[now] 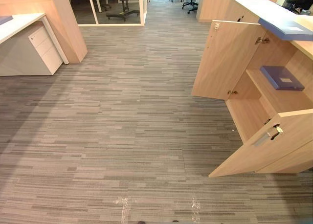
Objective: Walk over to the cabinet, pick up the folder, carry it to the office cabinet, place the folder inside the office cabinet, then close the office cabinet door
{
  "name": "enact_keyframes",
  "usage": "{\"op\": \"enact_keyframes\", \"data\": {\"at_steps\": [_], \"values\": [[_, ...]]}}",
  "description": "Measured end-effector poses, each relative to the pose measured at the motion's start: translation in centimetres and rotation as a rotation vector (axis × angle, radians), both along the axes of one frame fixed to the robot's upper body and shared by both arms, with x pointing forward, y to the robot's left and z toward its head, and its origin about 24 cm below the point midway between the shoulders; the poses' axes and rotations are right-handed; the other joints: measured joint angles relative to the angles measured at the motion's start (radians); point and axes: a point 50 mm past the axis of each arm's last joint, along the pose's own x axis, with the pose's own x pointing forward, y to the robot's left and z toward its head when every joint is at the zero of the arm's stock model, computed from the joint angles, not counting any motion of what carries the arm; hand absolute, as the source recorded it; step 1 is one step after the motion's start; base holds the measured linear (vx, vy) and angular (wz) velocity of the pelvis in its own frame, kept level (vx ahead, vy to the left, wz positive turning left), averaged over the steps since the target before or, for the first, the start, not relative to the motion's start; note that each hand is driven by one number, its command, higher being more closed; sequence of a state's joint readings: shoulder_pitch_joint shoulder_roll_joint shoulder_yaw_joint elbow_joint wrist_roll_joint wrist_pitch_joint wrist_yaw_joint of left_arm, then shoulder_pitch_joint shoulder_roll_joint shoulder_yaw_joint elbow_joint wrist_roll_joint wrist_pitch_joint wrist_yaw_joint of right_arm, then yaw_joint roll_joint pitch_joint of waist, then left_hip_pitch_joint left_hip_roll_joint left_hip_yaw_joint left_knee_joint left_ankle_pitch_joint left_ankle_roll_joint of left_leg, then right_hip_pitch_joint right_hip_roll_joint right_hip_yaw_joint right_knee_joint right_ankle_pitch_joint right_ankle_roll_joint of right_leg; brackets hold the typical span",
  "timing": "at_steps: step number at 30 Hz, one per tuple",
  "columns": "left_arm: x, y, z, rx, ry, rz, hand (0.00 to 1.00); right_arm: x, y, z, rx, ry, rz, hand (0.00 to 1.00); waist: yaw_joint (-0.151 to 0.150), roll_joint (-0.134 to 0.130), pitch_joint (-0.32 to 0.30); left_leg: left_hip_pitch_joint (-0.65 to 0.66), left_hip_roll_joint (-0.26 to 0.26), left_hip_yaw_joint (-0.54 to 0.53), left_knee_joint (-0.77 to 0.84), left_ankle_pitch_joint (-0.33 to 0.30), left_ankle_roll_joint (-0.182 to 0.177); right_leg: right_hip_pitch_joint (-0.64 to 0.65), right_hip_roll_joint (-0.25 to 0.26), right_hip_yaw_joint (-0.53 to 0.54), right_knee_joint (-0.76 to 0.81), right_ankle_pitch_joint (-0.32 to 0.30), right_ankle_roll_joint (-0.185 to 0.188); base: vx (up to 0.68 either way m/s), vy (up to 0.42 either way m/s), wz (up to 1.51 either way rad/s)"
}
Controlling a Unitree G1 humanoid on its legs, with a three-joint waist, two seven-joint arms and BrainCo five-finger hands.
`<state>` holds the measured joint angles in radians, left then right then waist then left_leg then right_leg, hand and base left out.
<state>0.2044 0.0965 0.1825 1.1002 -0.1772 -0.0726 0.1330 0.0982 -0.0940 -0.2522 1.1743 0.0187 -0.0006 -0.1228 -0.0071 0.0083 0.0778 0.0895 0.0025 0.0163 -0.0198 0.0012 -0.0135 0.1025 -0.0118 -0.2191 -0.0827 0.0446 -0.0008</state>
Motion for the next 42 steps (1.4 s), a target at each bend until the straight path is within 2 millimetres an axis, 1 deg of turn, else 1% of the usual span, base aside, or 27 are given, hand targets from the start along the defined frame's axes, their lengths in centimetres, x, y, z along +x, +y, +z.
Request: {"op": "enact_keyframes", "data": {"at_steps": [1, 4, 7, 9, 13, 17, 25, 30, 32, 34, 38, 40, 41, 42], "values": [[0.1, 0.0, 0.0, -0.003, -0.006, 0.003, 0.00, 0.3, 0.1, 0.0, 0.002, -0.008, 0.001, 0.00, 0.000, -0.004, 0.006, 0.004, 0.002, 0.000, -0.006, -0.001, -0.001, 0.001, 0.002, -0.001, 0.000, -0.004, 0.008, 0.04, -0.006, -0.01], [0.4, 0.1, 0.1, -0.011, -0.026, 0.036, 0.00, 1.0, 0.2, 0.1, 0.005, -0.024, 0.002, 0.00, -0.001, -0.003, 0.014, 0.014, 0.005, 0.000, -0.011, -0.004, -0.006, 0.010, 0.003, -0.011, 0.000, -0.010, 0.035, 0.05, -0.006, 0.01], [0.5, 0.0, 0.1, -0.018, -0.042, 0.064, 0.00, 1.2, 0.2, 0.1, 0.007, -0.030, -0.006, 0.00, 0.000, -0.003, 0.015, 0.026, 0.005, -0.006, -0.013, -0.006, -0.010, 0.023, 0.001, -0.022, 0.000, -0.015, 0.049, 0.03, 0.002, 0.07], [0.4, 0.0, 0.1, -0.025, -0.051, 0.097, 0.00, 1.5, 0.3, 0.2, 0.011, -0.042, -0.023, 0.00, 0.001, -0.003, 0.017, 0.026, 0.004, -0.006, -0.014, -0.006, -0.010, 0.023, 0.000, -0.023, 0.000, -0.015, 0.049, 0.00, 0.000, 0.00], [0.4, 0.0, 0.1, -0.021, -0.057, 0.108, 0.00, 1.5, 0.3, 0.2, 0.011, -0.043, -0.025, 0.00, 0.001, -0.005, 0.019, 0.026, 0.004, -0.006, -0.014, -0.005, -0.008, 0.023, 0.000, -0.023, -0.001, -0.015, 0.049, 0.00, 0.000, 0.00], [0.7, 0.0, 0.2, 0.004, -0.056, 0.066, 0.00, 1.6, 0.3, 0.2, 0.003, -0.049, -0.023, 0.00, 0.001, -0.009, 0.021, 0.028, 0.004, -0.006, -0.025, 0.003, -0.008, 0.021, 0.000, -0.024, -0.005, -0.015, 0.049, 0.00, 0.000, 0.00], [1.9, 0.2, 0.5, 0.075, -0.060, -0.110, 0.00, 2.8, 0.4, 0.6, -0.049, -0.096, 0.070, 0.00, -0.001, -0.012, 0.033, 0.034, 0.004, -0.001, -0.040, 0.007, -0.007, 0.017, 0.001, -0.022, -0.005, -0.013, 0.047, 0.01, 0.001, -0.01], [2.0, 0.3, 0.6, 0.092, -0.059, -0.110, 0.00, 3.3, 0.4, 0.7, -0.103, -0.092, 0.134, 0.00, 0.000, -0.017, 0.042, 0.035, 0.003, 0.000, -0.045, 0.006, -0.007, 0.016, 0.001, -0.023, -0.003, -0.013, 0.046, 0.01, 0.001, 0.00], [2.3, 0.5, 0.6, 0.109, -0.060, -0.132, 0.00, 3.9, 0.7, 0.9, -0.125, -0.098, 0.196, 0.00, -0.001, -0.019, 0.051, 0.035, 0.003, 0.000, -0.045, 0.006, -0.007, 0.016, 0.001, -0.023, -0.001, -0.012, 0.045, 0.00, 0.000, 0.00], [2.4, 0.6, 0.7, 0.117, -0.059, -0.135, 0.00, 4.0, 0.9, 0.9, -0.136, -0.094, 0.227, 0.00, 0.000, -0.025, 0.055, 0.034, 0.003, -0.001, -0.045, 0.006, -0.007, 0.016, 0.001, -0.025, -0.002, -0.012, 0.045, 0.00, 0.000, 0.00], [2.4, 0.7, 0.7, 0.123, -0.058, -0.132, 0.00, 4.1, 0.9, 0.9, -0.137, -0.085, 0.232, 0.00, 0.000, -0.029, 0.059, 0.025, 0.001, -0.008, -0.039, 0.004, -0.006, 0.019, -0.002, -0.036, -0.005, -0.013, 0.045, 0.01, 0.000, 0.08], [3.0, 0.9, 0.8, 0.129, -0.070, -0.134, 0.00, 4.3, 1.1, 0.9, -0.132, -0.089, 0.230, 0.00, -0.005, -0.036, 0.071, -0.042, -0.010, -0.023, 0.079, -0.049, -0.007, 0.019, -0.014, -0.056, 0.000, -0.018, 0.038, 0.01, 0.008, 0.28], [3.4, 0.9, 0.9, 0.128, -0.081, -0.131, 0.00, 4.4, 1.0, 0.9, -0.133, -0.091, 0.232, 0.00, -0.002, -0.034, 0.087, -0.090, -0.010, -0.017, 0.195, -0.098, -0.032, 0.025, -0.017, -0.062, 0.003, -0.023, 0.030, -0.01, 0.031, 0.17], [3.5, 0.9, 0.9, 0.128, -0.084, -0.131, 0.00, 4.4, 1.0, 0.9, -0.130, -0.094, 0.232, 0.00, -0.002, -0.035, 0.094, -0.114, -0.008, -0.011, 0.256, -0.118, -0.056, 0.026, -0.019, -0.067, 0.005, -0.030, 0.028, -0.07, 0.052, 0.20]]}}
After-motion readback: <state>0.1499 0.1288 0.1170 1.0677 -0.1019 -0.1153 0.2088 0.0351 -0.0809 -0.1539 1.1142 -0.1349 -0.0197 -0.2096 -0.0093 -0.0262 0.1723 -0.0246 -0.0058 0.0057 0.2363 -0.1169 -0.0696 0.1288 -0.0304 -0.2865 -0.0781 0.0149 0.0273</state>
